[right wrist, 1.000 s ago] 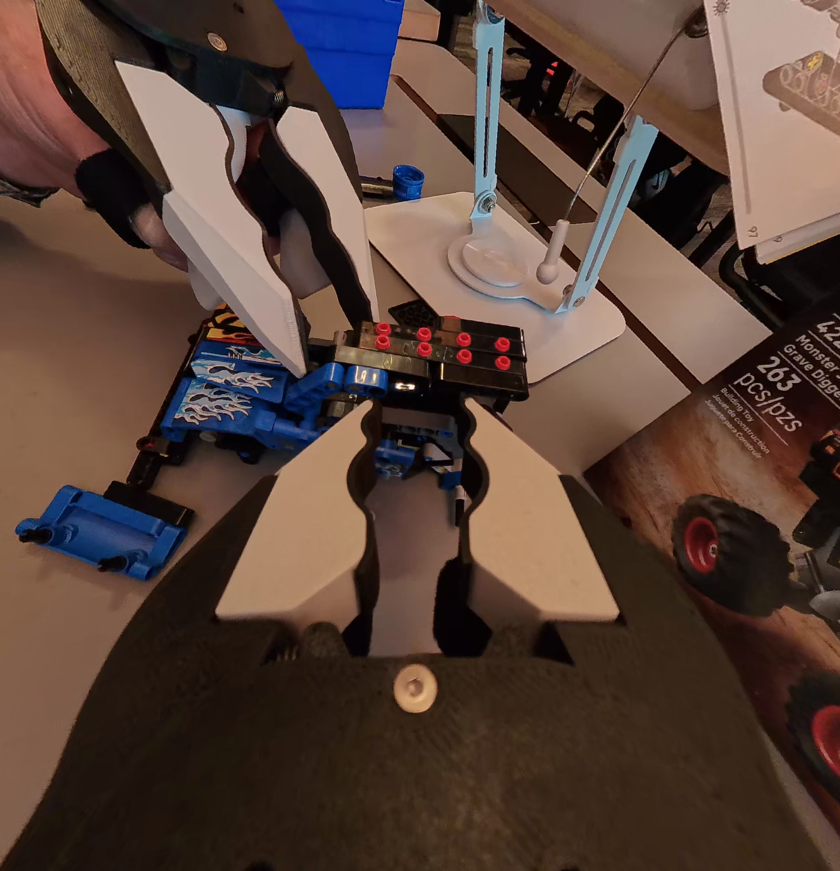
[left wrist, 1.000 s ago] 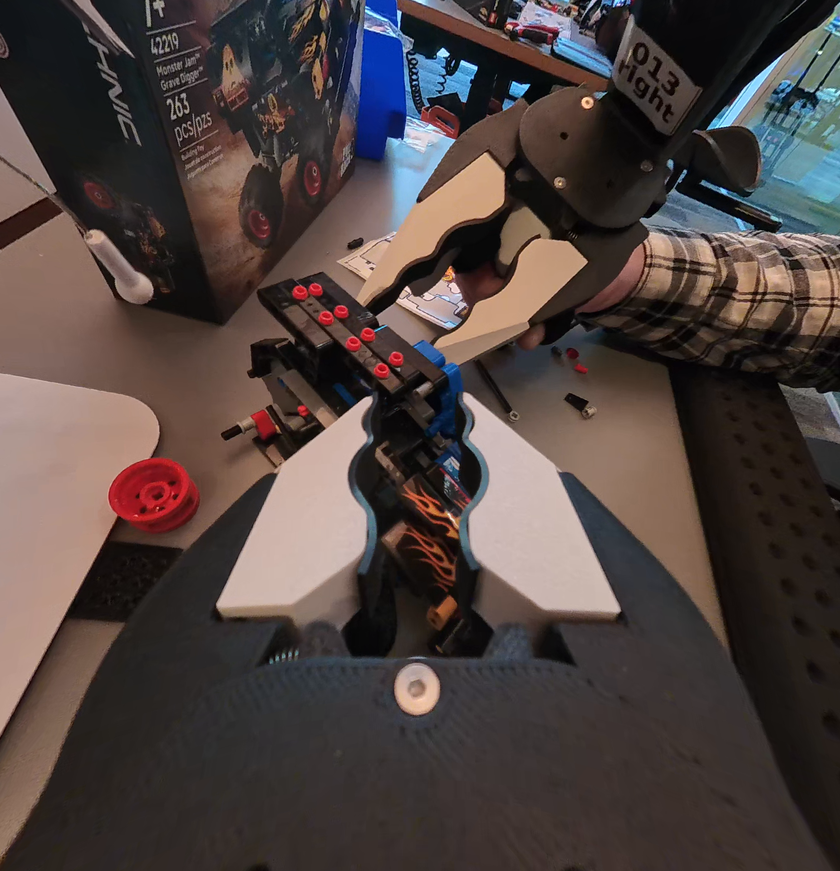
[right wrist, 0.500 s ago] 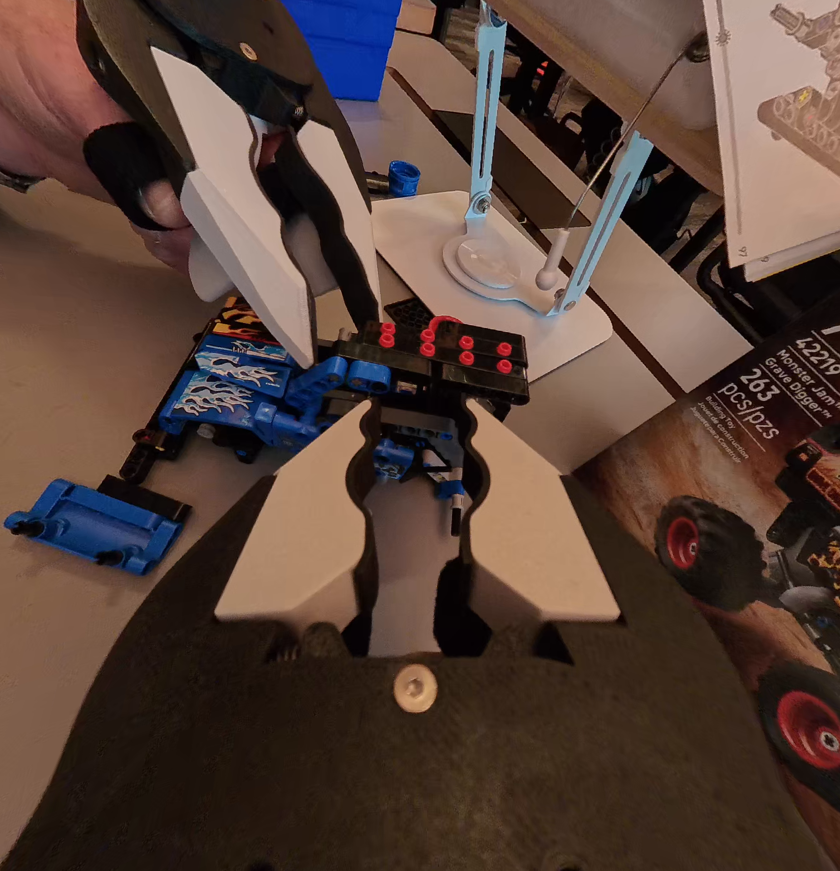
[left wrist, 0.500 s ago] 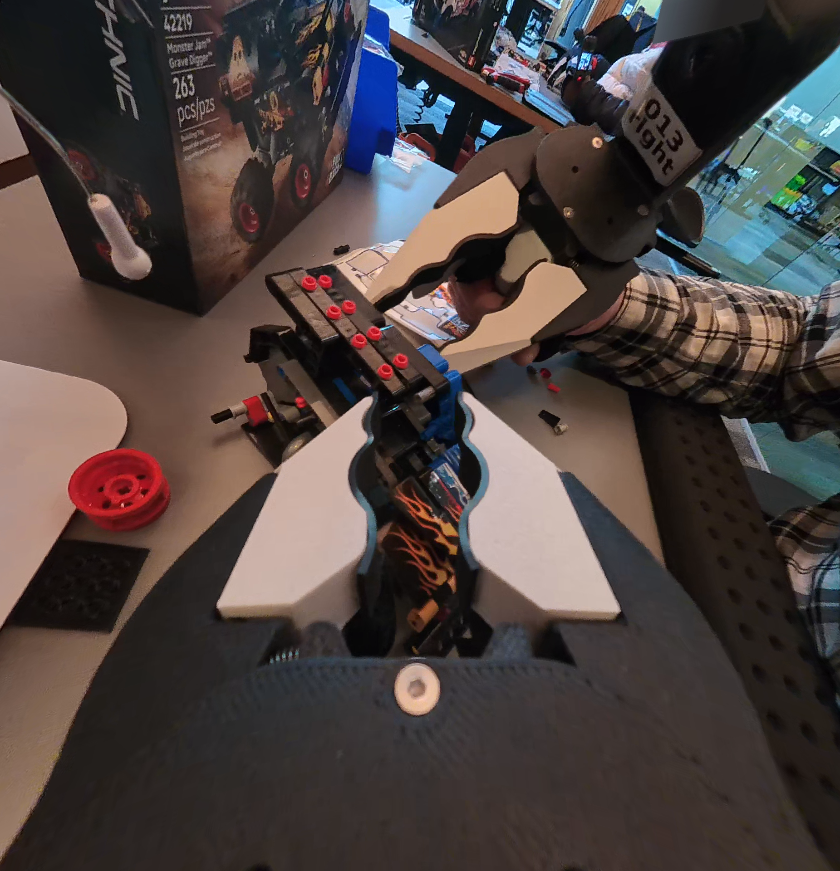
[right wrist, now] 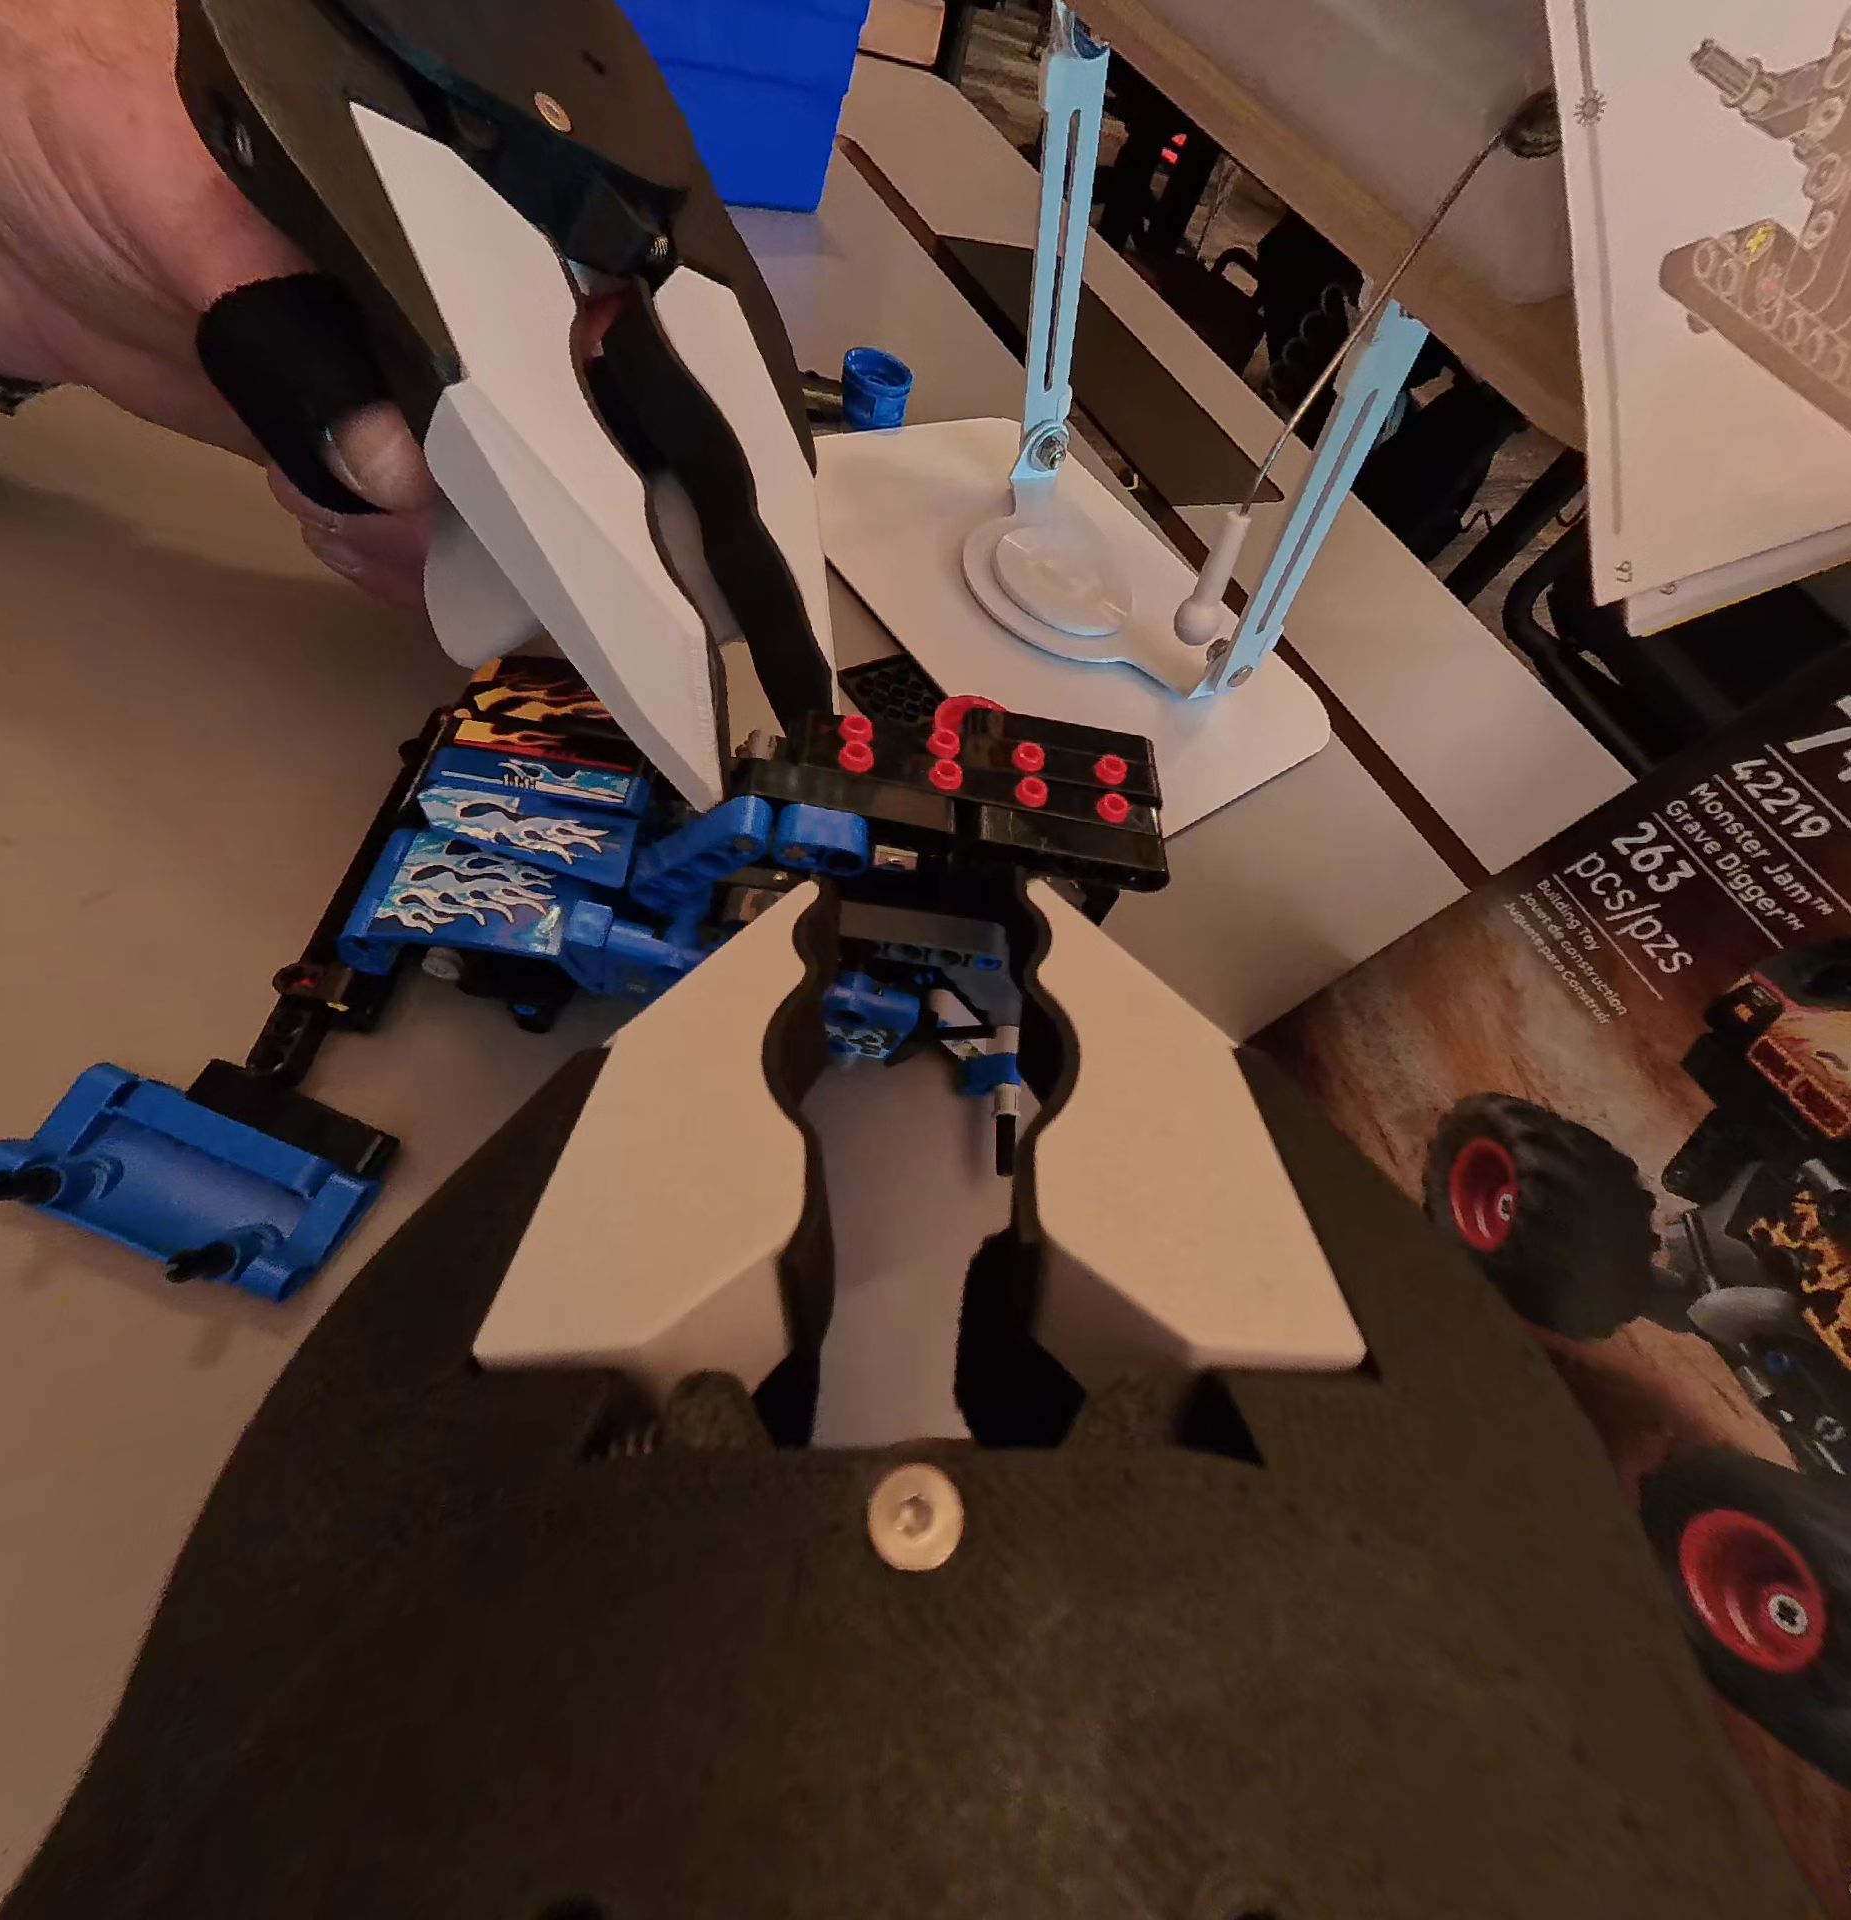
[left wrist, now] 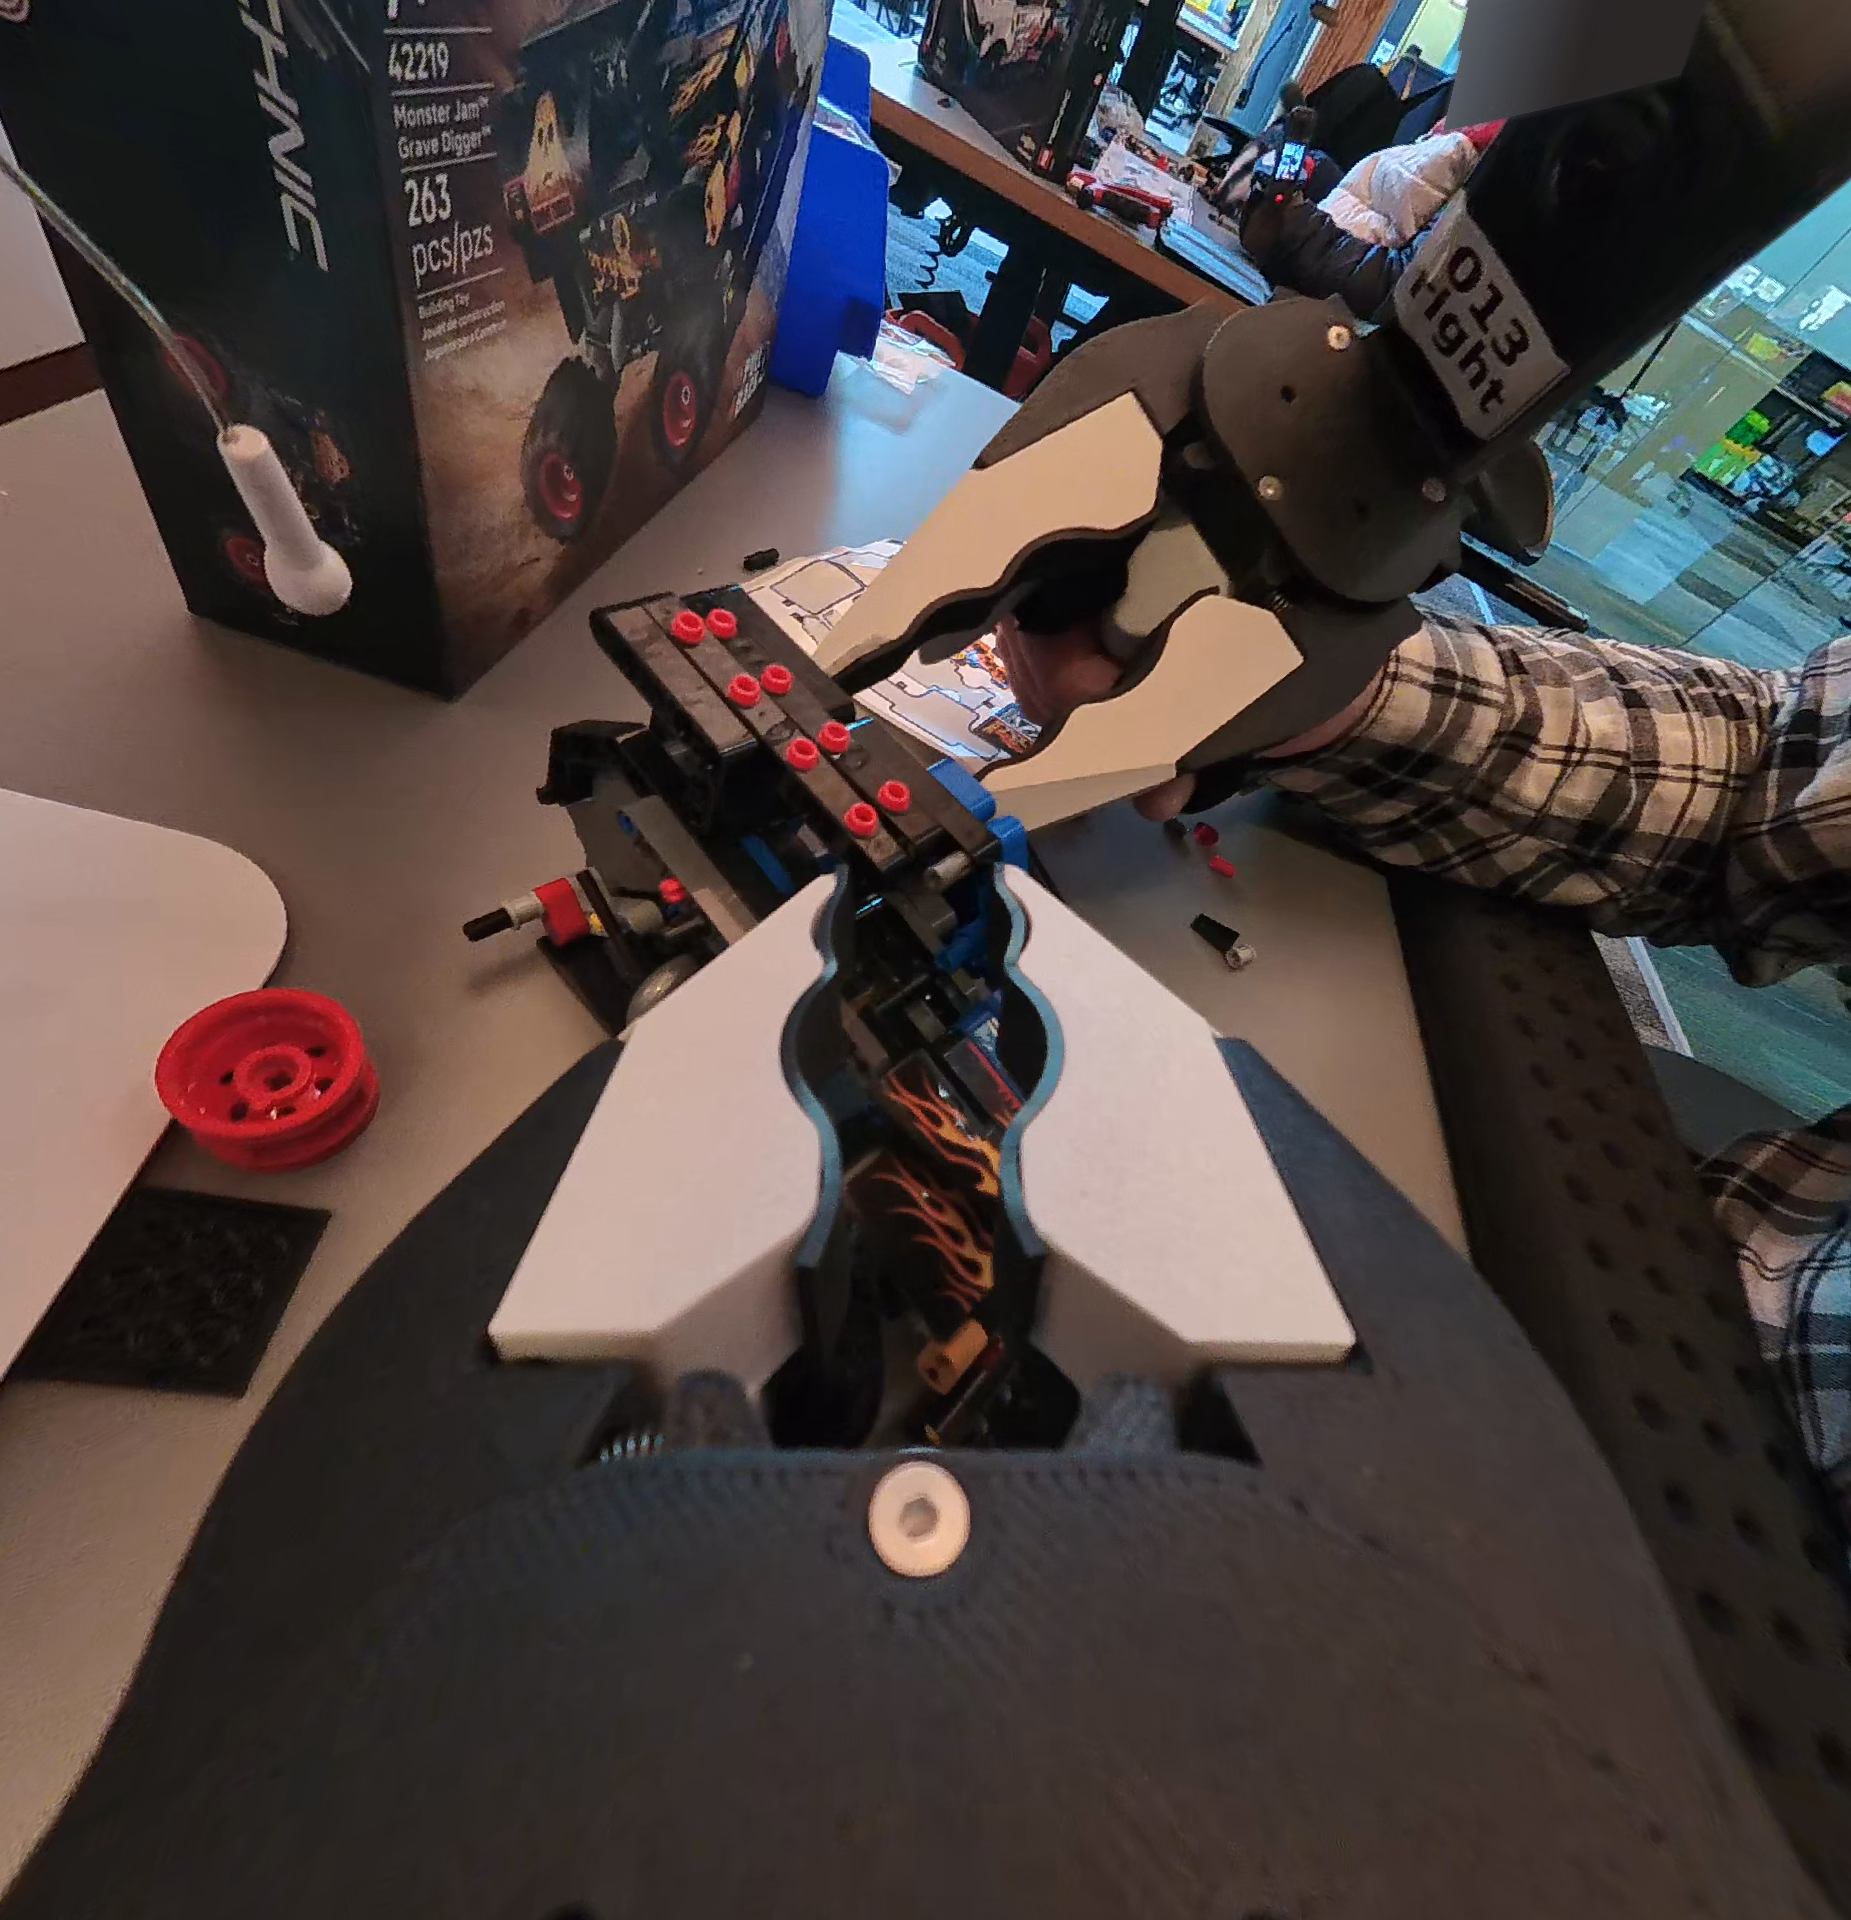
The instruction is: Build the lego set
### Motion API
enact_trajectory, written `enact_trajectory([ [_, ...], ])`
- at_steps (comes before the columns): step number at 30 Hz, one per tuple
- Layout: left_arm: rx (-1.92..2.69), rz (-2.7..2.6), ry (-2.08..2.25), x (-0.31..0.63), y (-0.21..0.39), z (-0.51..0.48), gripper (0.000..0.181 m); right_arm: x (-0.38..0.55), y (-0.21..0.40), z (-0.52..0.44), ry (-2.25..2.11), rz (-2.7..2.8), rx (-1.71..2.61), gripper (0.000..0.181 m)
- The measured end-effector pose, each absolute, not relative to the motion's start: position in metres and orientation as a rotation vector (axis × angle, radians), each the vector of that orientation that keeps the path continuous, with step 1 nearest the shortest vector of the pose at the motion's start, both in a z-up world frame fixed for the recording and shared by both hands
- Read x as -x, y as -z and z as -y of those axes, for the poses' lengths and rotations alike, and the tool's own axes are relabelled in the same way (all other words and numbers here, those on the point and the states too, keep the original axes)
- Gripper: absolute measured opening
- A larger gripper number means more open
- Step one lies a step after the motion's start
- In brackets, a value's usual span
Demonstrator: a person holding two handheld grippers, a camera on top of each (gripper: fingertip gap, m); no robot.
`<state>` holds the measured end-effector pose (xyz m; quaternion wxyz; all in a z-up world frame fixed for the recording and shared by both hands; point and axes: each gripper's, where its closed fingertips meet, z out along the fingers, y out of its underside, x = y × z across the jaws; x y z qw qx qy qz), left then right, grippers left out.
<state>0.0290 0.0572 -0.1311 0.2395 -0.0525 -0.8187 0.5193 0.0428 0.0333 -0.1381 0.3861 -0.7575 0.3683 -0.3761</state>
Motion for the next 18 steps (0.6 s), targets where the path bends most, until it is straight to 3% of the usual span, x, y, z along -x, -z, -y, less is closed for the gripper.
enact_trajectory([
  [18,0.136,2.210,-1.413,-0.028,0.132,-0.058,0.020,-0.036,0.126,-0.025,1.152,-0.878,2.031,0.029],
])
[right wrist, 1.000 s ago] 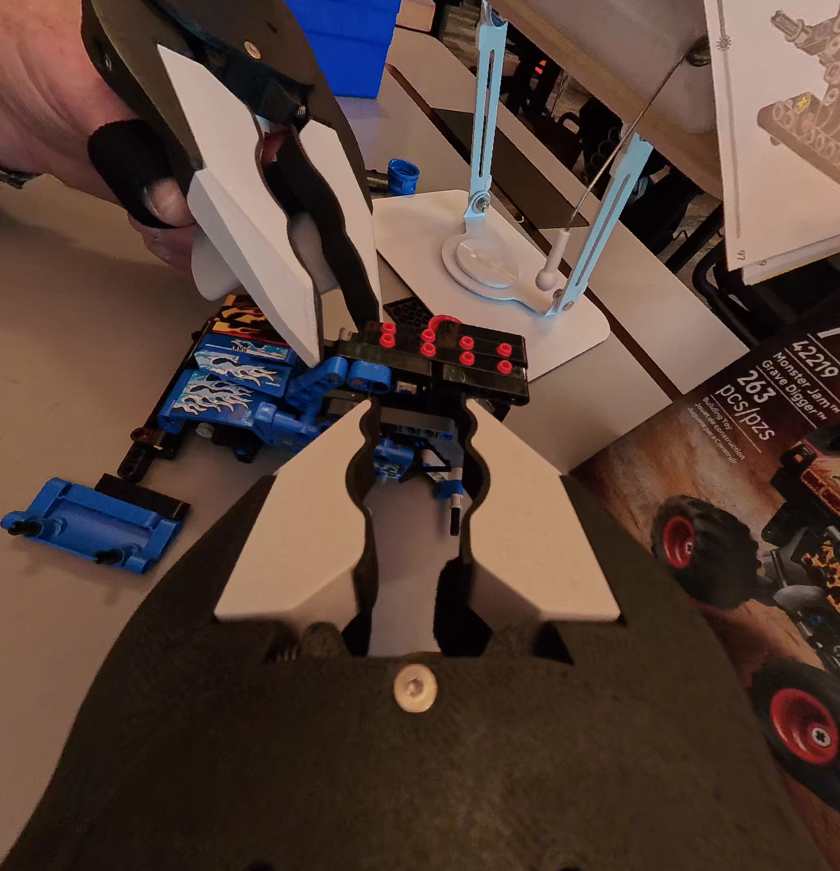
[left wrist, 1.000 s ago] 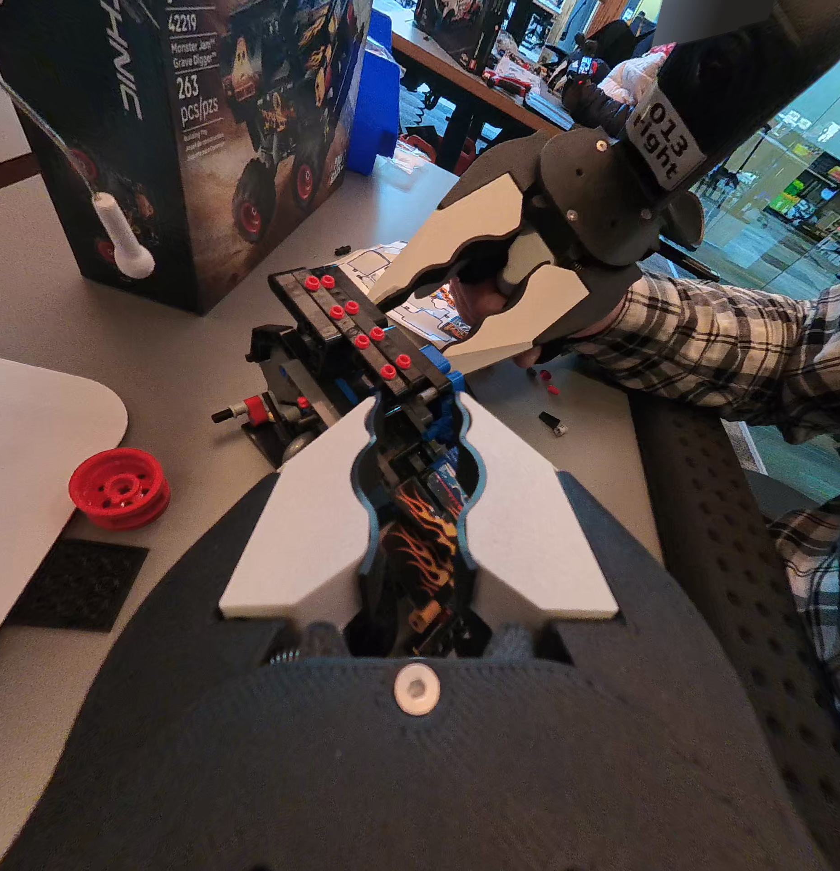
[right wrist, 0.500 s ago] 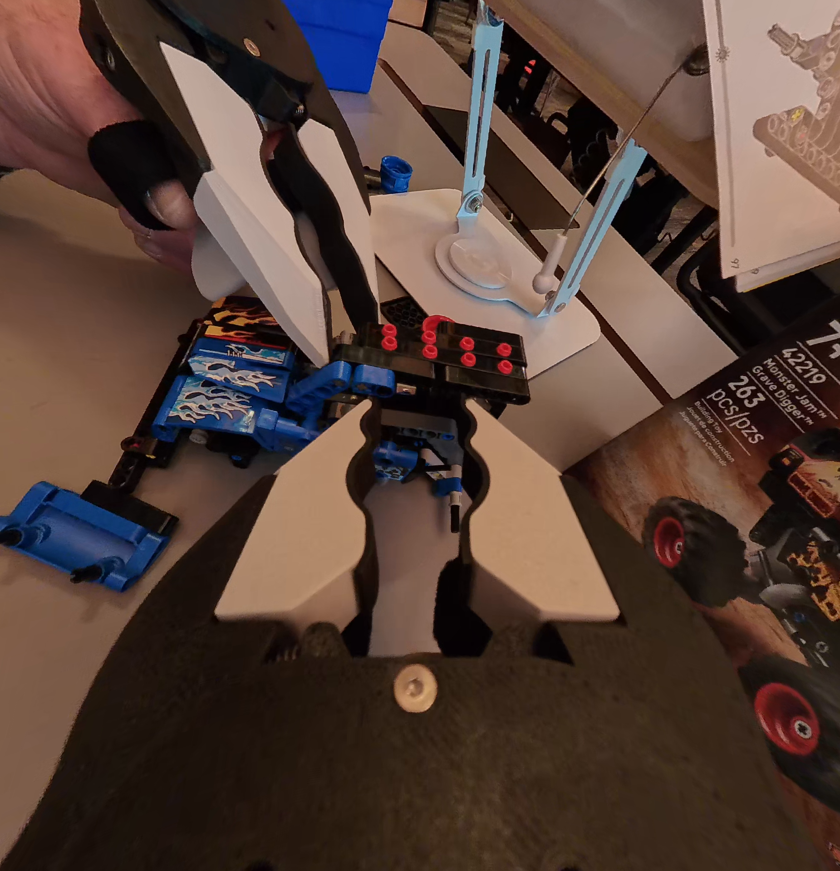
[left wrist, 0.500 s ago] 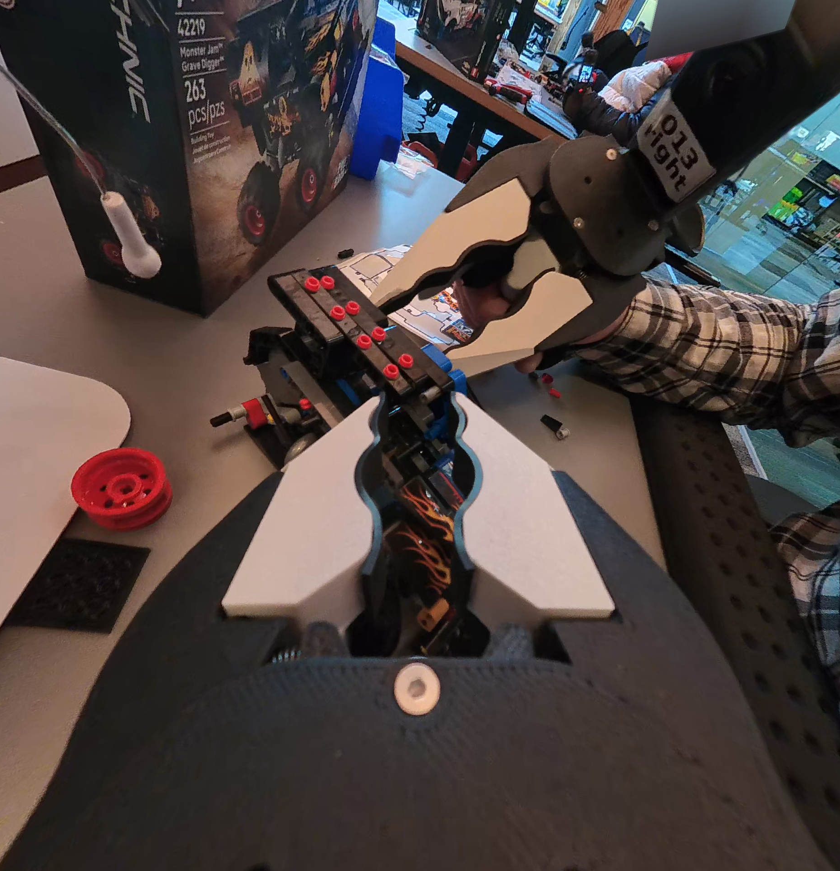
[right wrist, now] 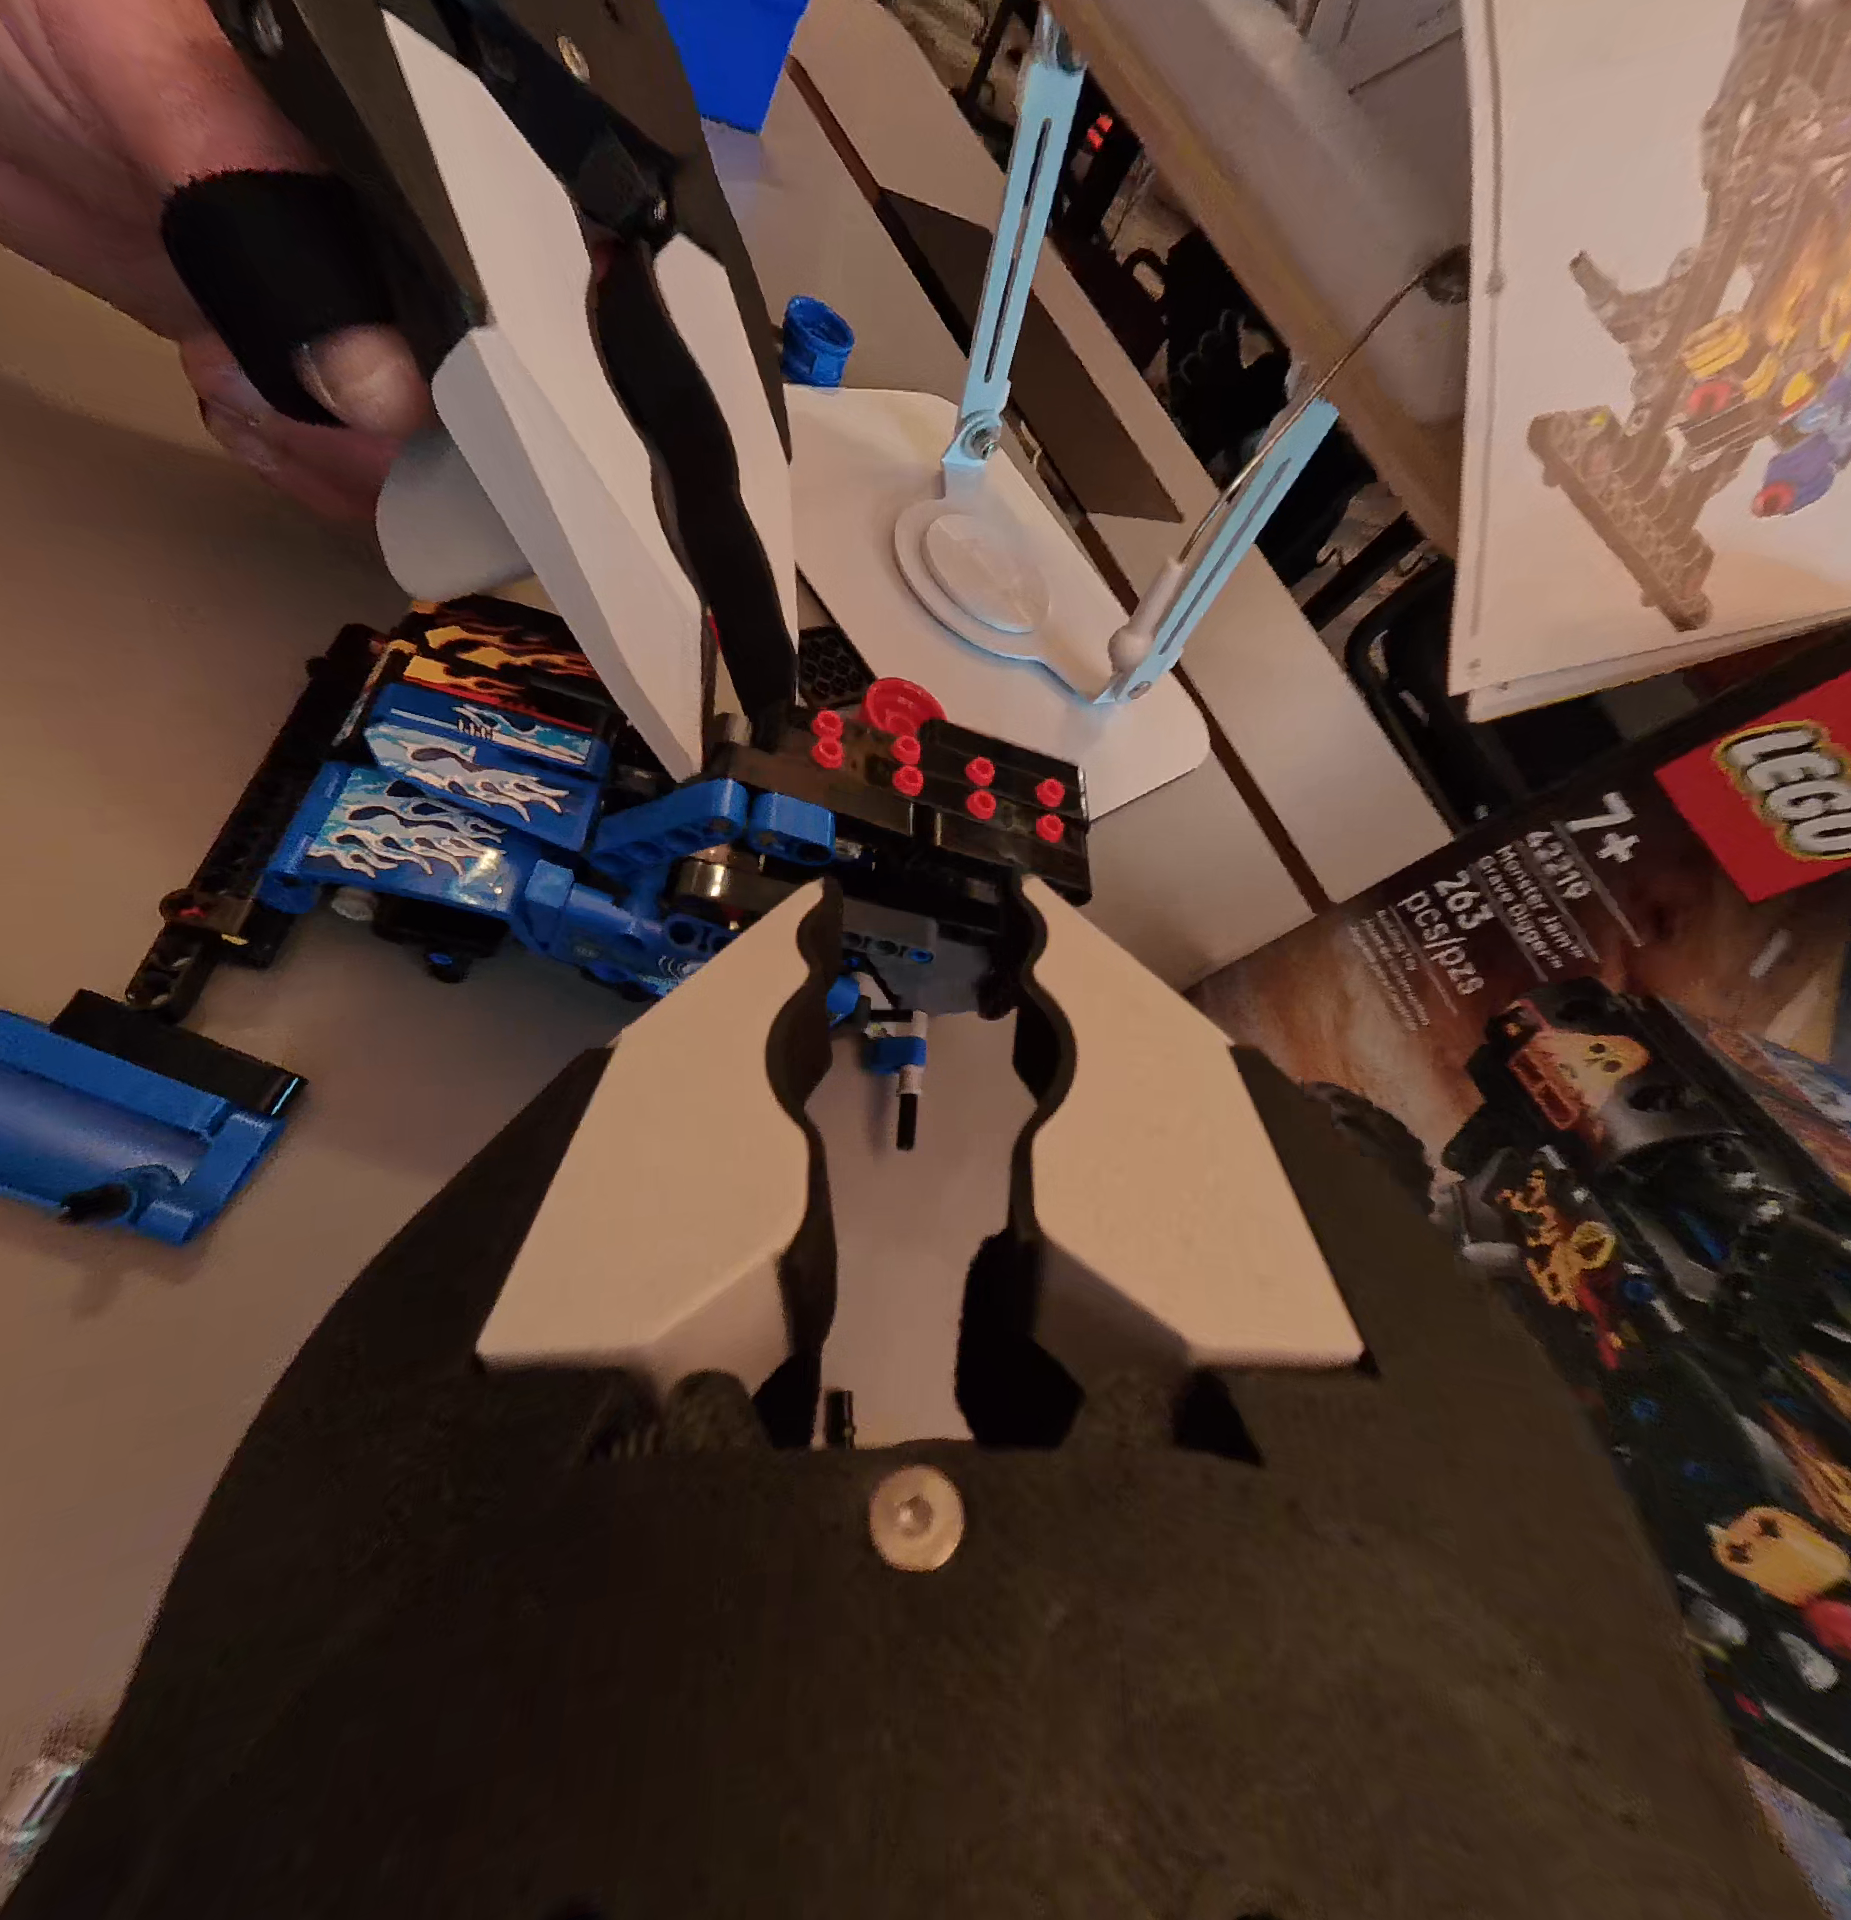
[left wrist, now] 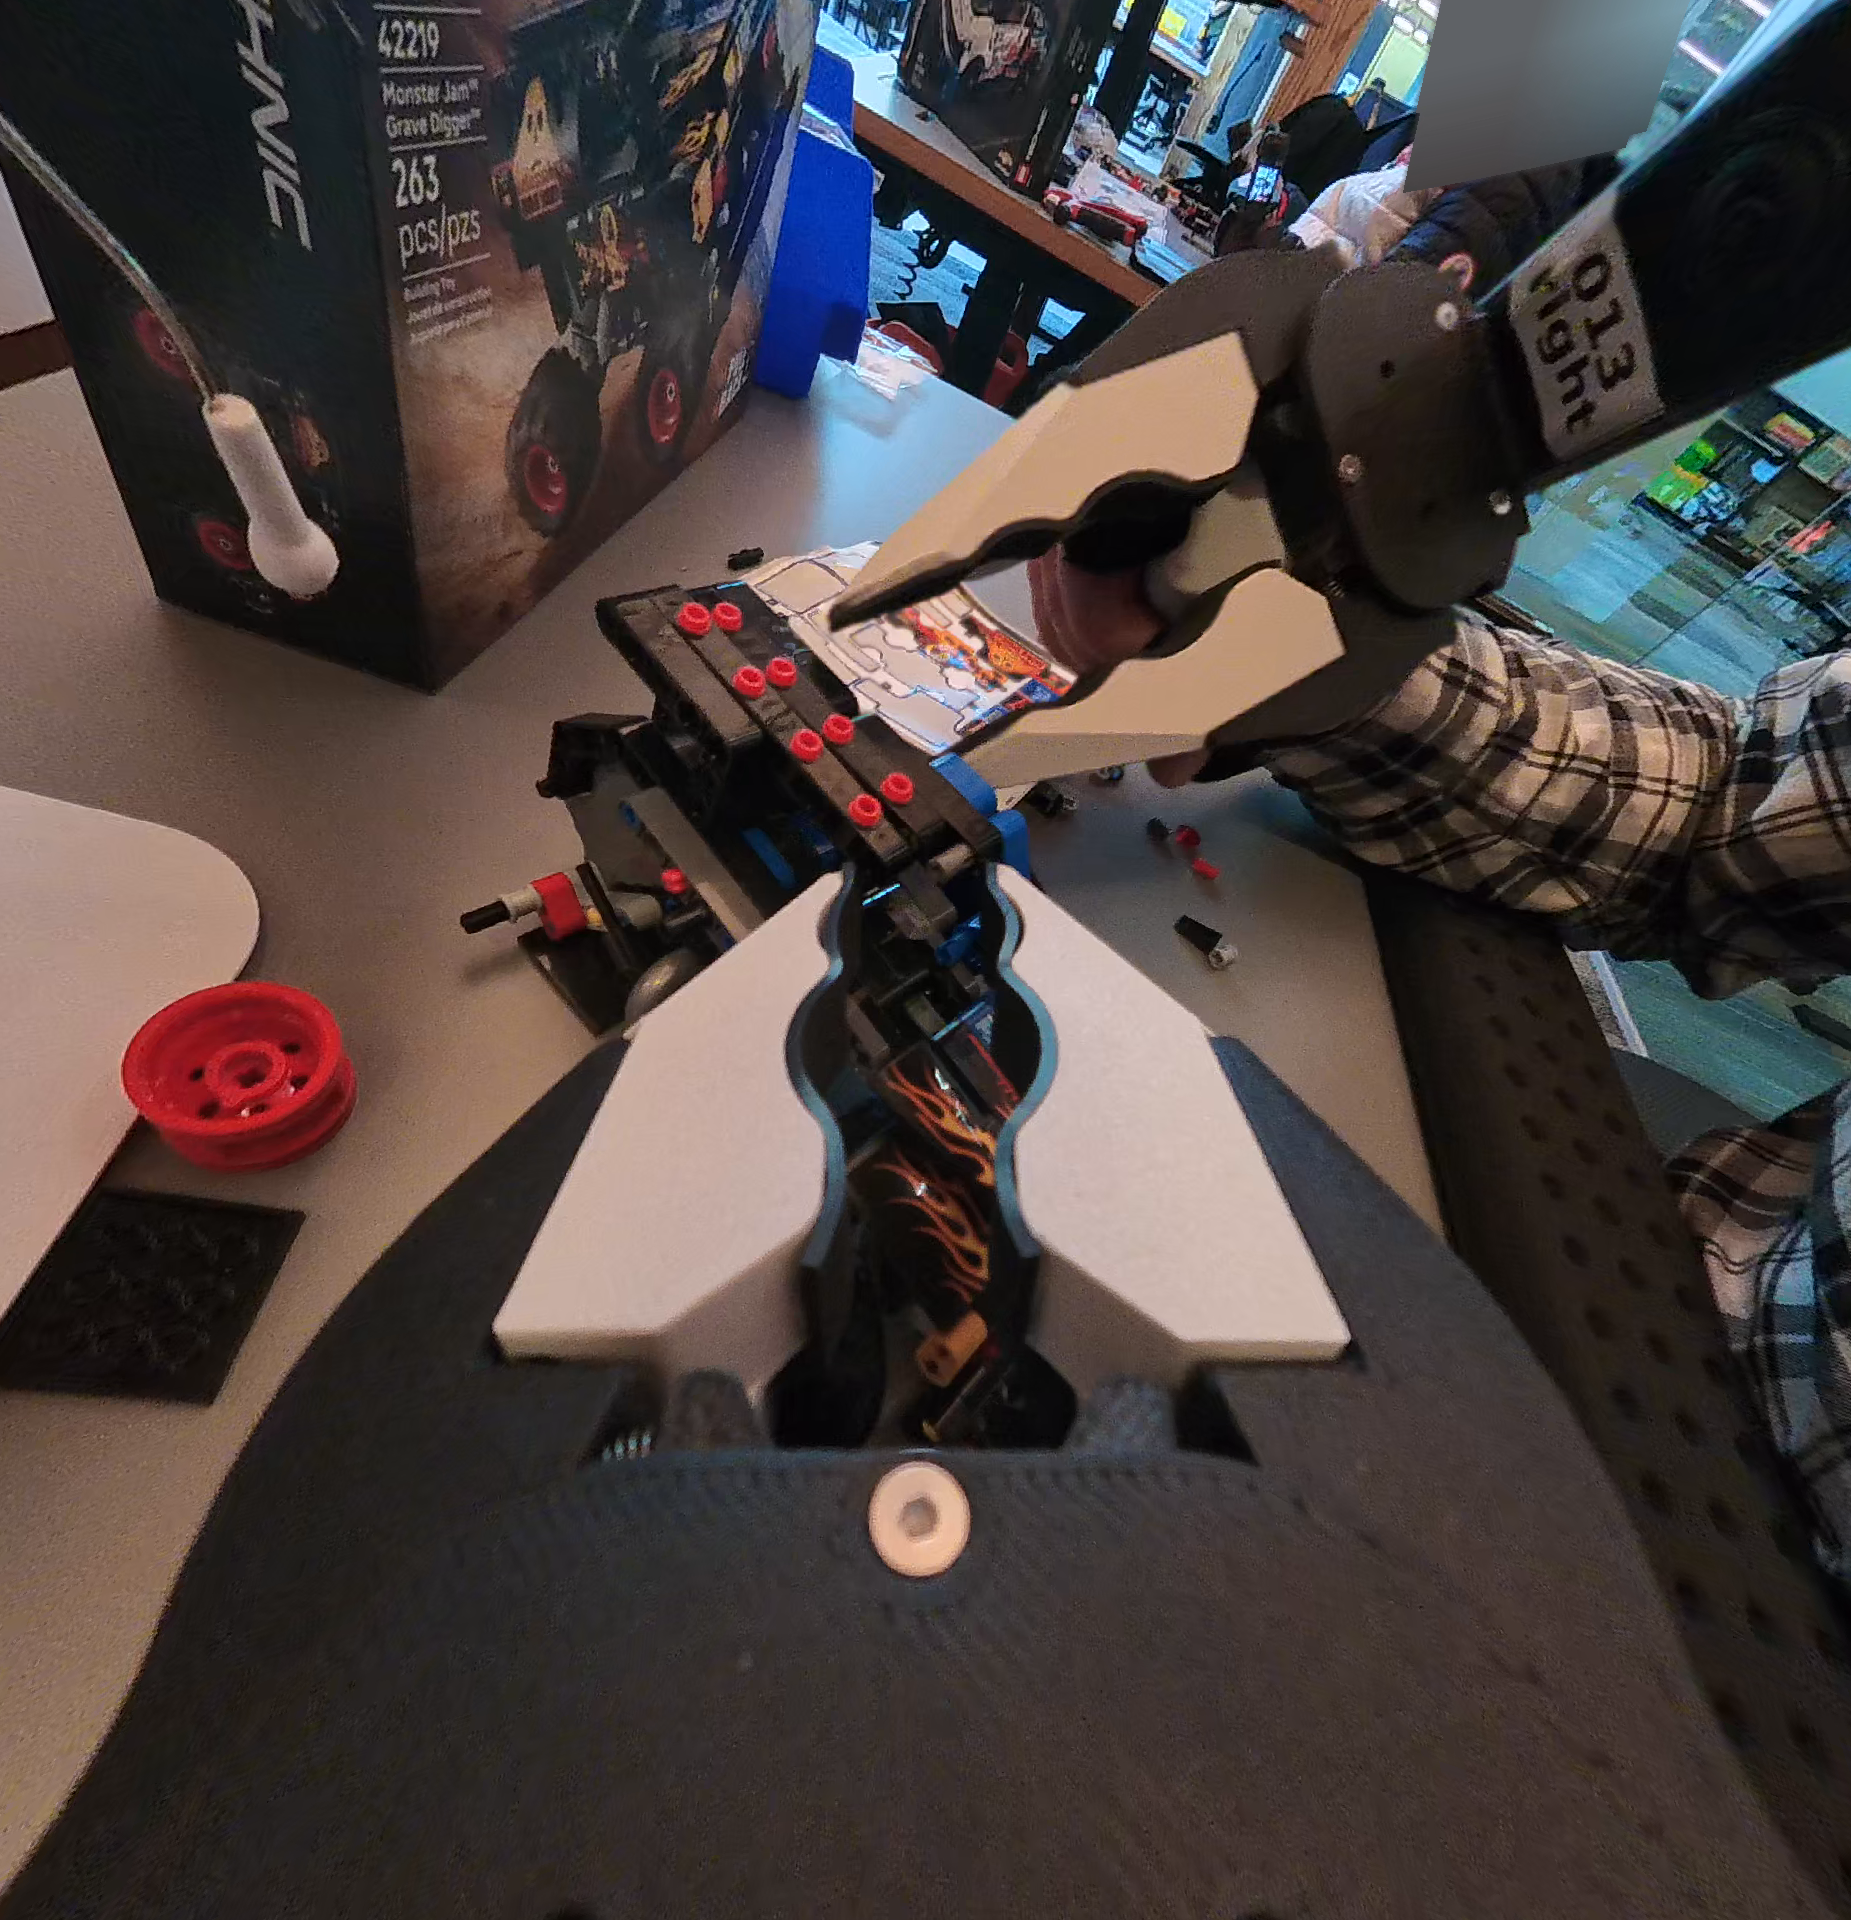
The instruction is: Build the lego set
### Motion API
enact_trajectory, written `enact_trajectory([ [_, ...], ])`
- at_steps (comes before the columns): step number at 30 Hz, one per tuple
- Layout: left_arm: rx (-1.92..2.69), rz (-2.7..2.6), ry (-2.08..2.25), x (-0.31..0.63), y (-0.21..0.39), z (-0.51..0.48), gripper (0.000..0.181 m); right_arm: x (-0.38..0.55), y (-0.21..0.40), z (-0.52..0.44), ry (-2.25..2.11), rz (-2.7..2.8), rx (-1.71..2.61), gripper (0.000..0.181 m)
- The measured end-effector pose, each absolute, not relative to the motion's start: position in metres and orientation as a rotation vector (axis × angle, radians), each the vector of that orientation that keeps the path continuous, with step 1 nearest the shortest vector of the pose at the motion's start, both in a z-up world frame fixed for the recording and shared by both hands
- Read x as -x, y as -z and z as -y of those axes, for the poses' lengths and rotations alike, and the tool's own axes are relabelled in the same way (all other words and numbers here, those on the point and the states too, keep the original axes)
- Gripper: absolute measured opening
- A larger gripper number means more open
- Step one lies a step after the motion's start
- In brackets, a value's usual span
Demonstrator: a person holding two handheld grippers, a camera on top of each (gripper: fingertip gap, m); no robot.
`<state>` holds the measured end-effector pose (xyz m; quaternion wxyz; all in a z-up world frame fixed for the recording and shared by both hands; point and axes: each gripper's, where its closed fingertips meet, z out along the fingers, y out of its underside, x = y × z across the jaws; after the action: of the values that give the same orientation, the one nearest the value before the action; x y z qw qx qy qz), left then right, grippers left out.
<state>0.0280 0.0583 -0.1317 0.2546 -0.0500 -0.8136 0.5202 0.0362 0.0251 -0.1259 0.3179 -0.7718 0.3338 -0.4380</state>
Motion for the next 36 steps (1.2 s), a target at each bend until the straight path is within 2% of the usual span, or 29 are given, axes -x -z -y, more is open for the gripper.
enact_trajectory([
  [11,0.133,2.191,-1.408,-0.028,0.131,-0.059,0.020,-0.031,0.127,-0.040,1.278,-0.678,2.153,0.012],
  [14,0.124,2.177,-1.406,-0.028,0.131,-0.059,0.020,-0.031,0.131,-0.043,1.281,-0.656,2.183,0.021],
  [21,0.113,2.161,-1.397,-0.028,0.130,-0.059,0.023,-0.031,0.131,-0.048,1.314,-0.623,2.209,0.029],
  [36,0.094,2.154,-1.387,-0.029,0.129,-0.059,0.019,-0.032,0.130,-0.047,1.389,-0.603,2.243,0.019],
])
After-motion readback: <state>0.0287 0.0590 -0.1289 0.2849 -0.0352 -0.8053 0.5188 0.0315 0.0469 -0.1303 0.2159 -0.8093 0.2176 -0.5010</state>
